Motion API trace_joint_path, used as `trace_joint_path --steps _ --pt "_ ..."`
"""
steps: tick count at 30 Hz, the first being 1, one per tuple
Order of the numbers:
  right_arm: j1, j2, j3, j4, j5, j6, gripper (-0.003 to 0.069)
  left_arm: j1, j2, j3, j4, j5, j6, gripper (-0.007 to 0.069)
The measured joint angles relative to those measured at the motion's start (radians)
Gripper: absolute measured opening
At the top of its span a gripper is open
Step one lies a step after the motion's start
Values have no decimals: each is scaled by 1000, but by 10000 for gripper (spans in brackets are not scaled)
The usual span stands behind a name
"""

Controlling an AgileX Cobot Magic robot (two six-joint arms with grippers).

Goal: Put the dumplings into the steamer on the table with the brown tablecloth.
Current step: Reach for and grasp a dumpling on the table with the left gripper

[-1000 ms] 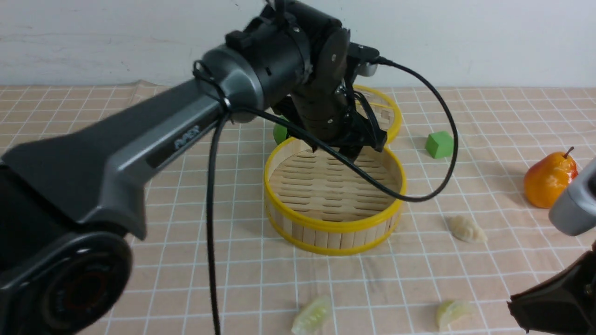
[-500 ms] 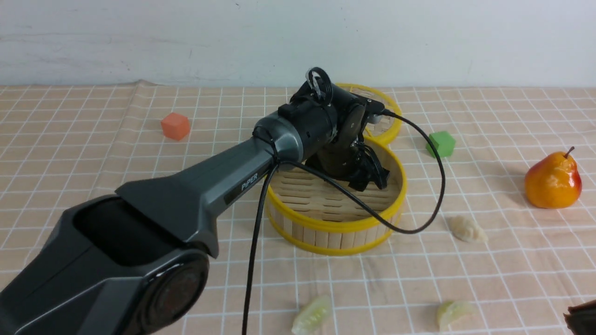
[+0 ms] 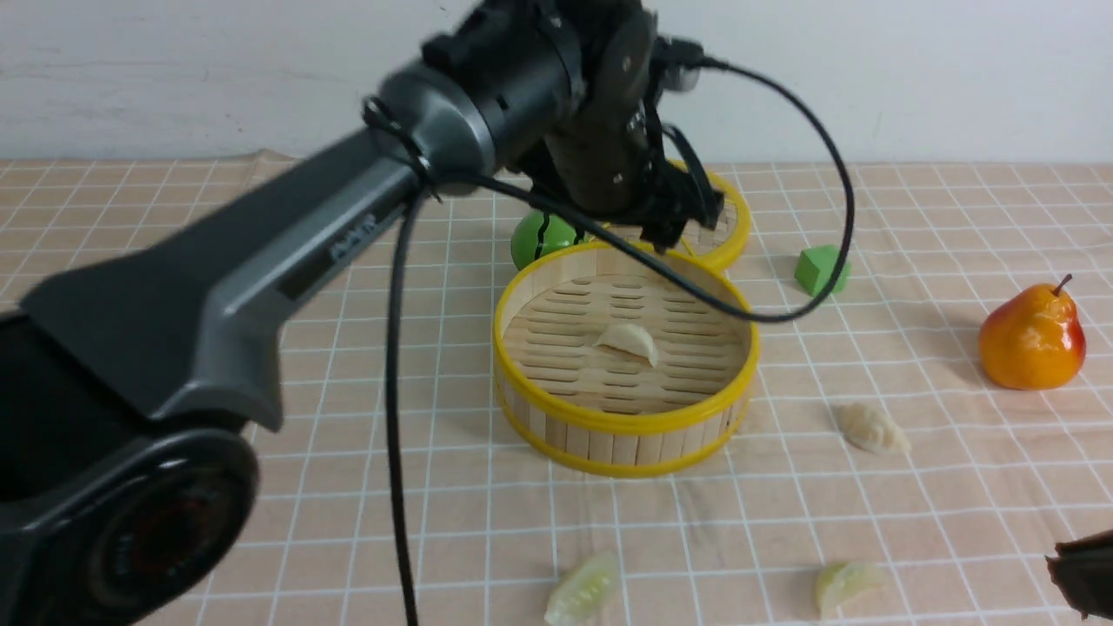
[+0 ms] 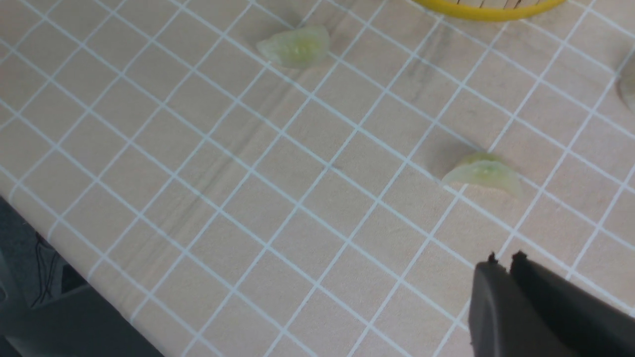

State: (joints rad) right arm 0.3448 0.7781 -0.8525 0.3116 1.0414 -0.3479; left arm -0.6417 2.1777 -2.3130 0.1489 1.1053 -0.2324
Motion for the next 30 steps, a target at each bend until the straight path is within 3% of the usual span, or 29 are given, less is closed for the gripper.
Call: trace_joint_path --steps 9,15,21,24,30 --pt "0 -6 0 0 -15 24 43 0 -150 75 -6 137 7 539" --pt "0 -56 0 -13 -16 28 49 -8 -253 366 -143 139 65 539" --pt "0 -125 0 -35 -11 38 56 -81 -282 682 -197 131 162 539" --pt "0 -148 0 -39 -12 42 60 -130 -282 823 -207 36 227 539" --pt "0 -150 0 -47 -25 51 67 -143 -275 896 -201 -162 258 539"
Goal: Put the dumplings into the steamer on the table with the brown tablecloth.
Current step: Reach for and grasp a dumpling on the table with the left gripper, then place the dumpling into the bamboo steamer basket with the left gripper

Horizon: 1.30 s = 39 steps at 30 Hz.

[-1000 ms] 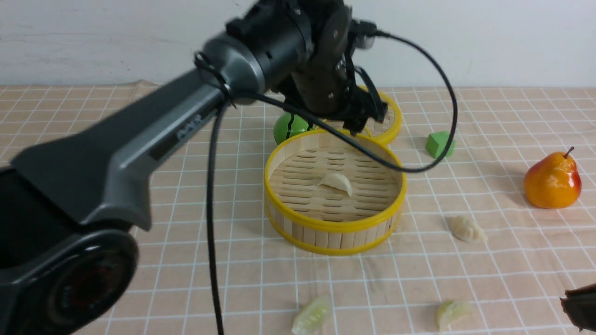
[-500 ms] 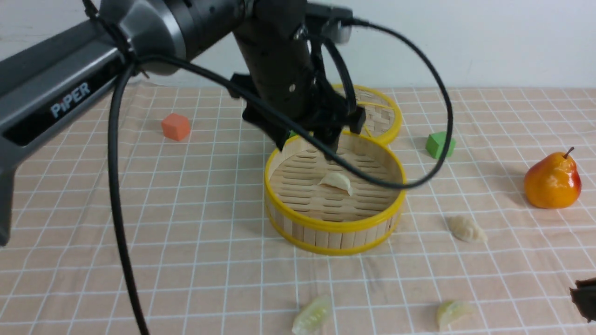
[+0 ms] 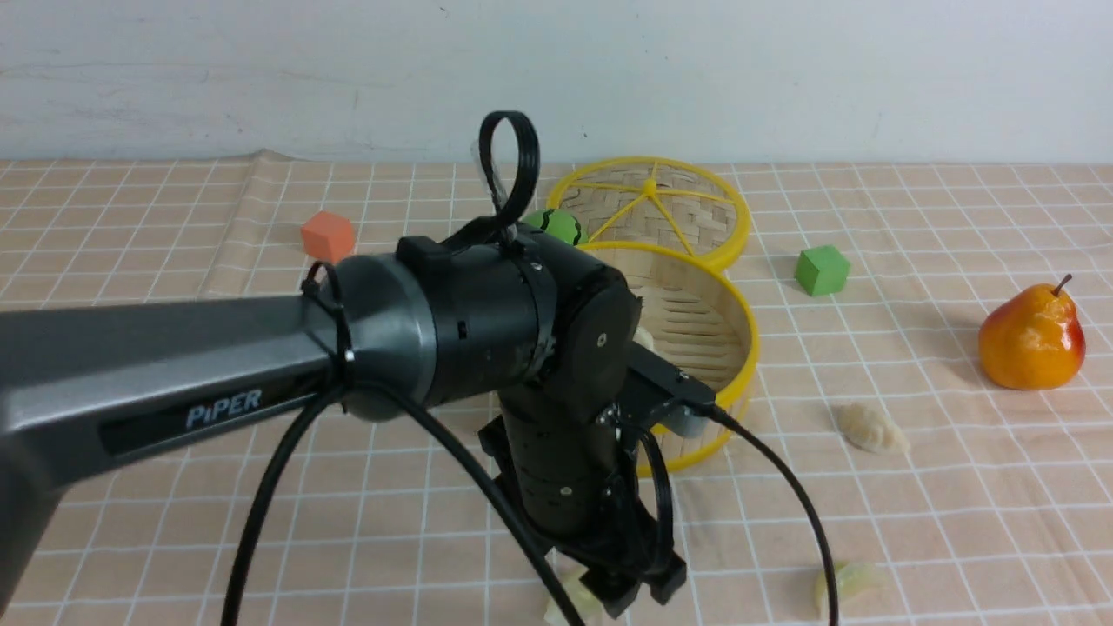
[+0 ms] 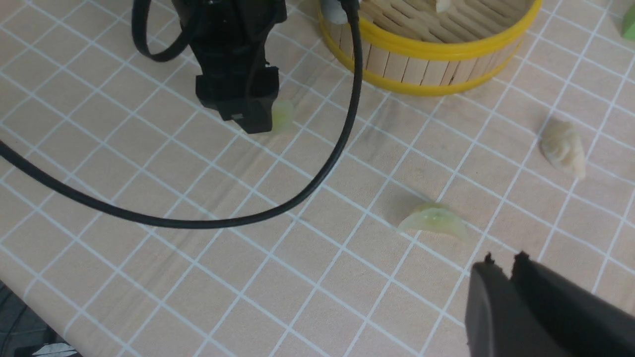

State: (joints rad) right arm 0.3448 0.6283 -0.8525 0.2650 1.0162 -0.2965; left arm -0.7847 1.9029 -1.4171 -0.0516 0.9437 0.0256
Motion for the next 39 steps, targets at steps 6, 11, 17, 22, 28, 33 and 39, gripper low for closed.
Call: trace_joint_path --steps 6,11,17,22,28,33,39 --pt "0 0 0 0 -3 1 71 1 81 2 52 -53 3 533" --pt "0 0 0 -3 -3 1 71 2 124 1 52 -56 -26 426" --pt "0 0 0 -10 -4 1 74 2 121 -22 58 -21 -84 248" --pt "0 0 0 -10 -5 1 79 26 89 -221 61 95 -142 250" --pt "0 0 0 -10 -8 2 85 118 129 -511 70 121 -202 250" --pt "0 0 0 -10 -8 2 85 206 281 -702 78 140 -228 250" --pt "0 1 0 -33 7 81 85 253 432 -786 92 157 -282 250"
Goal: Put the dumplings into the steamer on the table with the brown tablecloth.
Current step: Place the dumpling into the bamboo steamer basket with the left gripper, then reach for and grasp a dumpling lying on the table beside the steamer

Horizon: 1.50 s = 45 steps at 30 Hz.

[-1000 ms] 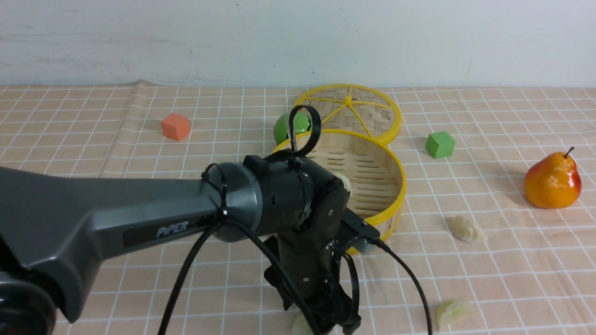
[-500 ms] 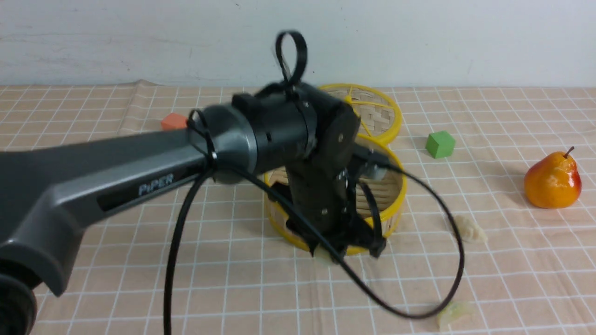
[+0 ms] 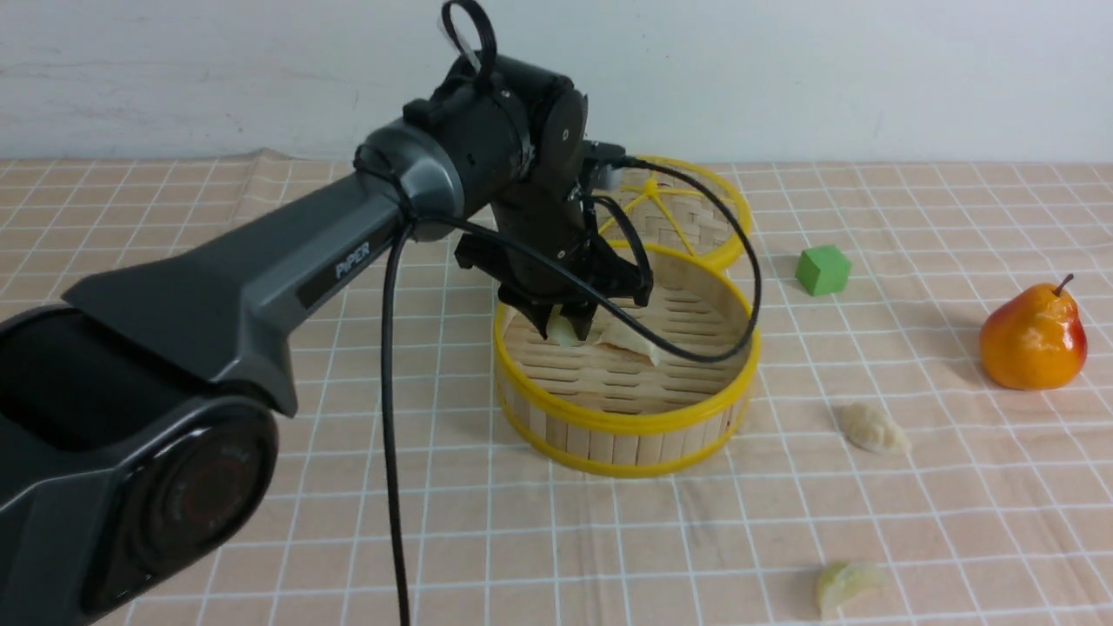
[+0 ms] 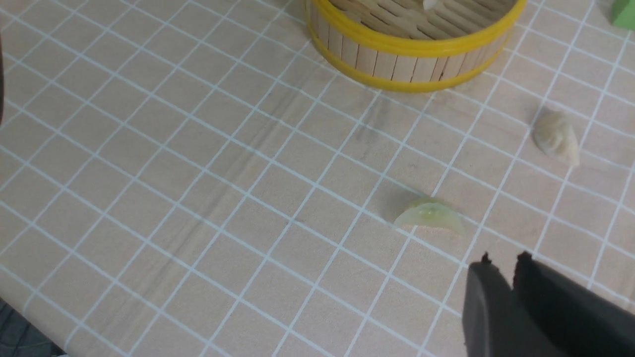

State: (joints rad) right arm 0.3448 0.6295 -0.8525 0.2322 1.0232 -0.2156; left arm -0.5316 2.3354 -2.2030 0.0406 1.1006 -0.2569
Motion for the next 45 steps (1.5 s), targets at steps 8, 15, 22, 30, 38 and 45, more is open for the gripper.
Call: trace_joint_path --steps 8,15,22,30,38,45 --pt "0 62 0 -79 38 98 85 22 61 -10 14 -23 -23 286" --pt "0 191 0 -128 38 121 85 21 37 -16 -7 -9 -26 471" --pt "0 389 -5 -167 -20 179 86 21 -188 -19 64 88 -4 453" --pt "0 666 -91 -153 -96 222 137 21 -447 -15 78 145 48 176" --pt "0 932 -119 20 -141 269 394 21 -689 136 42 145 68 -14" --pt "0 1072 -124 89 -243 336 566 21 -870 402 8 145 102 -14"
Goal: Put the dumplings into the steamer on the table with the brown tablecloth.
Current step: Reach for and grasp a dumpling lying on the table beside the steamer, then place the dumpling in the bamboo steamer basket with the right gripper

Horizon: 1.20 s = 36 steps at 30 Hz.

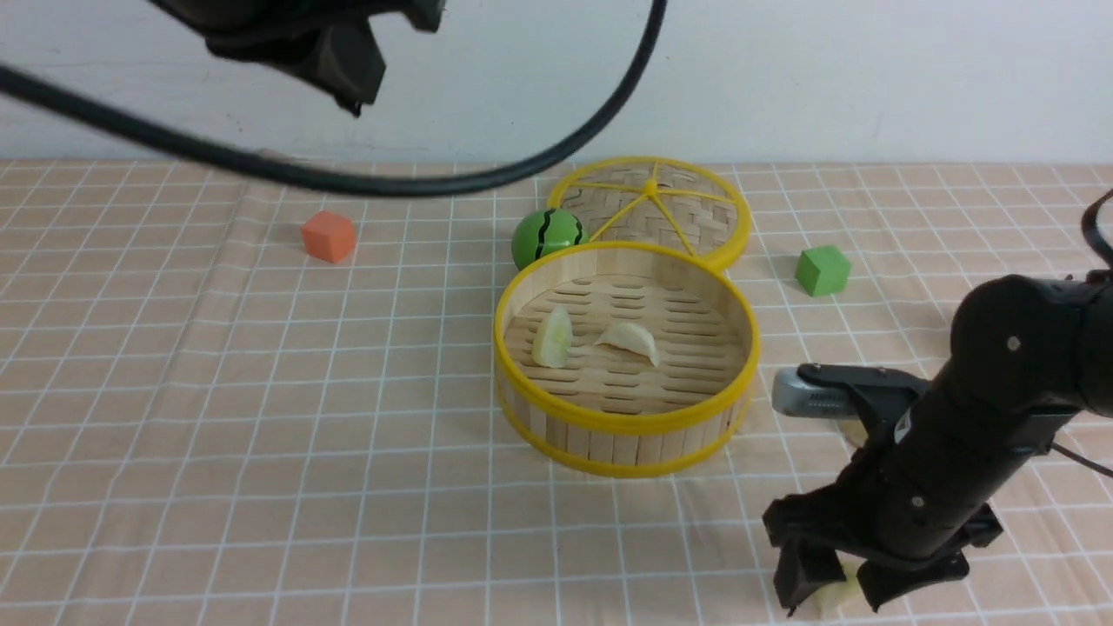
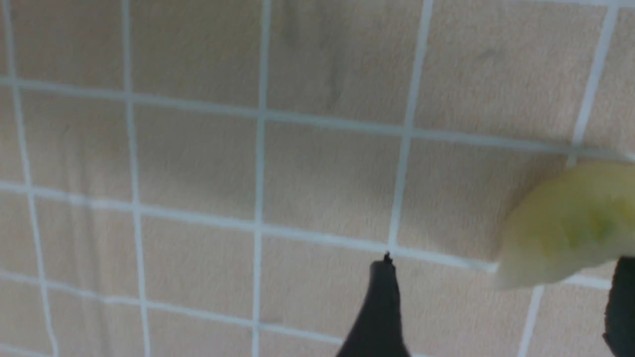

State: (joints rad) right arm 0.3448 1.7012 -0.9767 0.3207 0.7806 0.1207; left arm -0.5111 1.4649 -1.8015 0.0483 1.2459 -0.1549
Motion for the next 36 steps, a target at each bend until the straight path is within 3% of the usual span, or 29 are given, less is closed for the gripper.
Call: trace_joint_path --steps 6,12,19,26,31,36 --pt "0 55 -5 -78 -50 139 566 0 -114 175 -1 -19 1 -14" --pt "4 57 -7 -144 -90 232 497 0 -196 265 -1 -91 1 -14" --pt "4 64 -18 -164 -70 213 209 0 -209 275 3 -107 1 -14" --pt "8 14 -151 -154 58 62 206 0 -209 276 2 -102 0 -14" --pt "53 58 -428 -118 139 -71 206 0 -209 283 -30 -96 0 -14" --pt "120 232 -686 -109 177 -112 206 0 -209 296 -48 -84 0 -14"
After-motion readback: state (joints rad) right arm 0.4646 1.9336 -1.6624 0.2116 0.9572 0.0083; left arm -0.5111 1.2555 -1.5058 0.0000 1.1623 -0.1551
